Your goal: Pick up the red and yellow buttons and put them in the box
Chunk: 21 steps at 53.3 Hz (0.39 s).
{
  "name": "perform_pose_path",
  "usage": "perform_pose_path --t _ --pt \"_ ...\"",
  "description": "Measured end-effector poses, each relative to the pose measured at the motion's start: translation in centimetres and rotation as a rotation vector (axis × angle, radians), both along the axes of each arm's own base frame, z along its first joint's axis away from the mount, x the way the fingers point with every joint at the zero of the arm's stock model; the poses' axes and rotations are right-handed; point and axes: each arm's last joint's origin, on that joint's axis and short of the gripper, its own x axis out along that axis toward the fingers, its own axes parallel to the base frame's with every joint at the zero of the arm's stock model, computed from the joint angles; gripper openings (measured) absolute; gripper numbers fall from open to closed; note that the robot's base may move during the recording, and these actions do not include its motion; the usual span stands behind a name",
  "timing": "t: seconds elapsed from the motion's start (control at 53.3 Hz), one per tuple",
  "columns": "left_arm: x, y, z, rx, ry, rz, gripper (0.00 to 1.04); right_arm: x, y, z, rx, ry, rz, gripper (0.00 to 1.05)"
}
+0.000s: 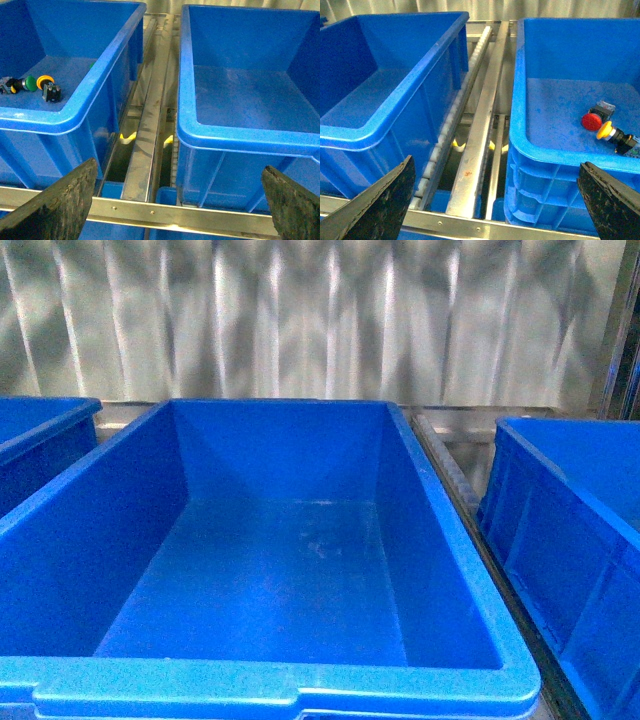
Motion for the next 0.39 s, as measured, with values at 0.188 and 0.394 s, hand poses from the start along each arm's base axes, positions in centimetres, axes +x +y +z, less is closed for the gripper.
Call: perform_pose_path --t 0.188,0.394 --pt "0.0 0.0 0.0 0.0 0.0 0.0 0.97 0.0 0.0 0.0 0.0 0.0 0.0 0.98" --pt "0.0 0.0 0.0 0.0 0.0 0.0 0.97 0.0 0.0 0.0 0.0 0.0 0.0 0.98"
